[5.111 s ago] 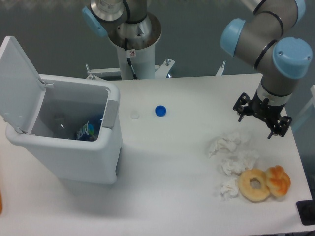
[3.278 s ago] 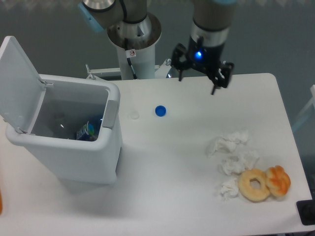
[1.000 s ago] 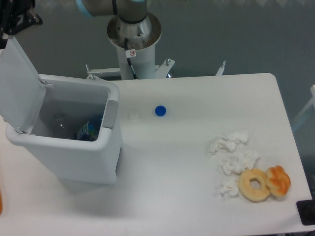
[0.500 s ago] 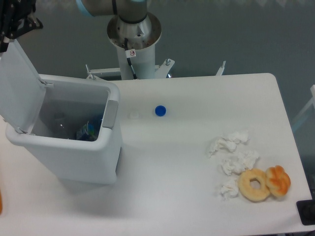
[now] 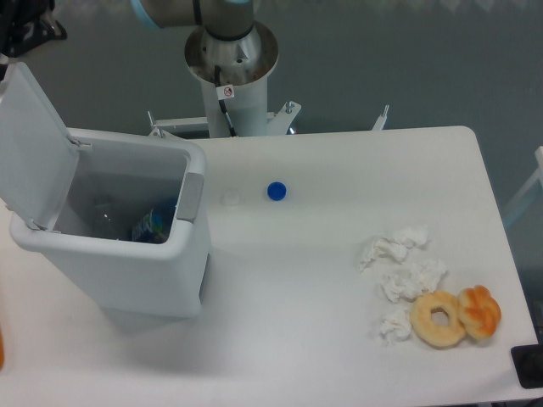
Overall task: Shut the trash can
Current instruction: 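Push the lid's back forward to tip it closed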
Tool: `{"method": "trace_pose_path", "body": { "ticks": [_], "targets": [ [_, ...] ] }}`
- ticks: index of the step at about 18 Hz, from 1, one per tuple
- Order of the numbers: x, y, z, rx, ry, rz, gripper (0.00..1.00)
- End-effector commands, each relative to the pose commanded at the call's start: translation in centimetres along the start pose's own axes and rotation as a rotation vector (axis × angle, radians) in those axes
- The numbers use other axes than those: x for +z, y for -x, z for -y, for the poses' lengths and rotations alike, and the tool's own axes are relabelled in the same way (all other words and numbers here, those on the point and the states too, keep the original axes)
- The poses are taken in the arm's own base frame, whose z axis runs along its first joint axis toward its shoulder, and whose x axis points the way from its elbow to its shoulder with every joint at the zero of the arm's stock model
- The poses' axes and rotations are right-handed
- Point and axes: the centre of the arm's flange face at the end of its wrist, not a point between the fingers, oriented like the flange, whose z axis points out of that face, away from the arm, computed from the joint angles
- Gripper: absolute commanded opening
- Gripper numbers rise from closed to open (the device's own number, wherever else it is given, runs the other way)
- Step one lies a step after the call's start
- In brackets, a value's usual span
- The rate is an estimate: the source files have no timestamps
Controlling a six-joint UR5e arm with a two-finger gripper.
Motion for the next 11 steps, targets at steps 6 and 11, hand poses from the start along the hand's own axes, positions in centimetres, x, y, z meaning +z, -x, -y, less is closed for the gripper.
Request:
{"method": "trace_pose_path", "body": {
  "ticks": [6,11],
  "targets": [
    [2.3,1.0,-0.4,-0.017,0.047,-0.006,0.0],
    [2.0,0.9,-0.9,-0.018,0.071,0.028,0.0]
  ]
}}
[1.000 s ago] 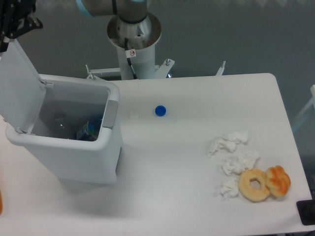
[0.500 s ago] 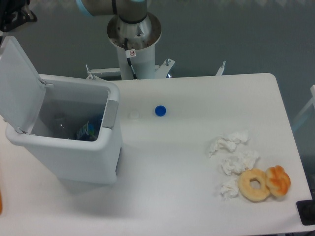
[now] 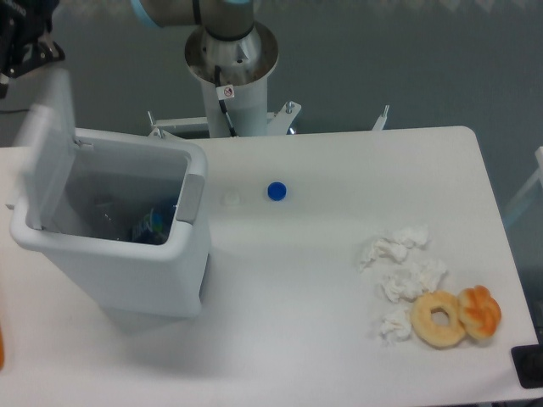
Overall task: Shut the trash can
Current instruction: 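Push the lid's back forward to tip it closed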
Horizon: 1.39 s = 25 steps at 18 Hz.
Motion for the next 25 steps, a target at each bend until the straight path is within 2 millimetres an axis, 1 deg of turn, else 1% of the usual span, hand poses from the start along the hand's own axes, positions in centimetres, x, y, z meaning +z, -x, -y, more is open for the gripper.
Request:
{"method": "trace_pose_path", "body": {
  "ticks": [4,11,14,16,19,25],
  "targets": [
    [-1.0,-0.3,0.0,0.006,-0.01,0.02,0.0],
    [-0.9,0.4,-0.3,0.002,0.015,0.066,0.0],
    [-0.9,1.0,-0.5,-0.008,0.022,0.08,0.0],
    [-1.2,2.5,-0.8,-0.033,0.023,0.096,0.0],
    [-1.8,4.1,-1.1,-0.058,0.017,0.118,0.0],
    [-2.4,7.5,-1.9,-0.113,0.017,0.152,0.0]
  ]
}}
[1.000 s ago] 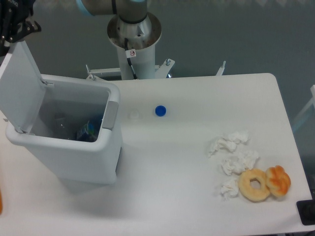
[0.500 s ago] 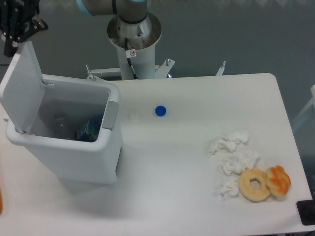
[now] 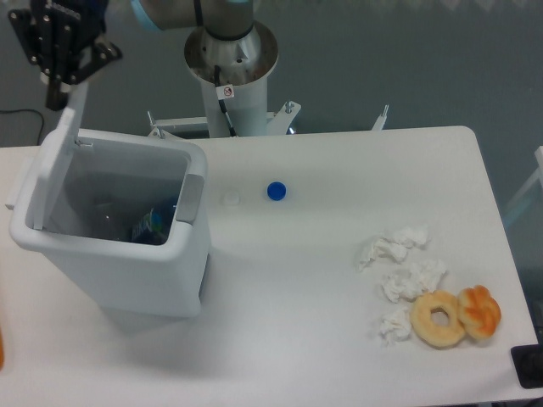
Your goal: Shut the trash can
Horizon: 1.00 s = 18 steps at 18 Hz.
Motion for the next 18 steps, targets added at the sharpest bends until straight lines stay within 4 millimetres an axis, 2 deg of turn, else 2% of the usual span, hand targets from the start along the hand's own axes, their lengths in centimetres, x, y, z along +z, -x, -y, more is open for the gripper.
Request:
{"method": "trace_pose_path", "body": {
  "ticks": [6,10,18],
  "targets": [
    [1.3,3.6,-0.7,-0.035,0.022,0.017,0.0],
    [2.8,5.2,-1.8,-0.035,0.051,0.016,0.0],
    [4.1,7.0,-2.4,-0.042,0.069,0.017,0.0]
  ]
}}
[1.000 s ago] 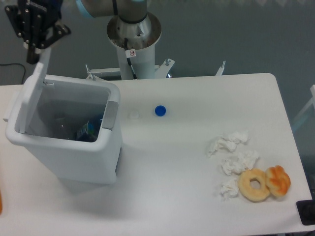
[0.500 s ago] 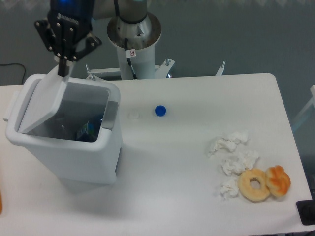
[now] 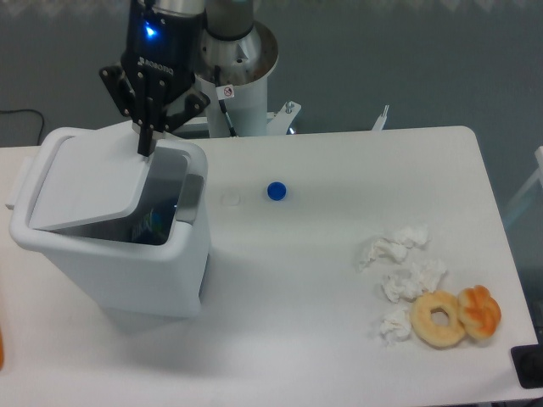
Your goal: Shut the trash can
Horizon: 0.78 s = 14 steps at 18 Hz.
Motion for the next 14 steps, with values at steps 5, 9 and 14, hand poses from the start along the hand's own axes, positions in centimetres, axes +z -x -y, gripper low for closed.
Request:
{"method": "trace_pose_path", "body": {
  "ticks": [5,9,14],
  "targets": [
    [1.3,0.7,0.0,-0.008,0.021,-0.004,0.0],
    [1.9,1.0,-0.1,-0.012,0.029,-0.009,0.0],
    [3.0,1.5,-0.3,-0.018,0.049,-0.012,0.0]
  ]
}}
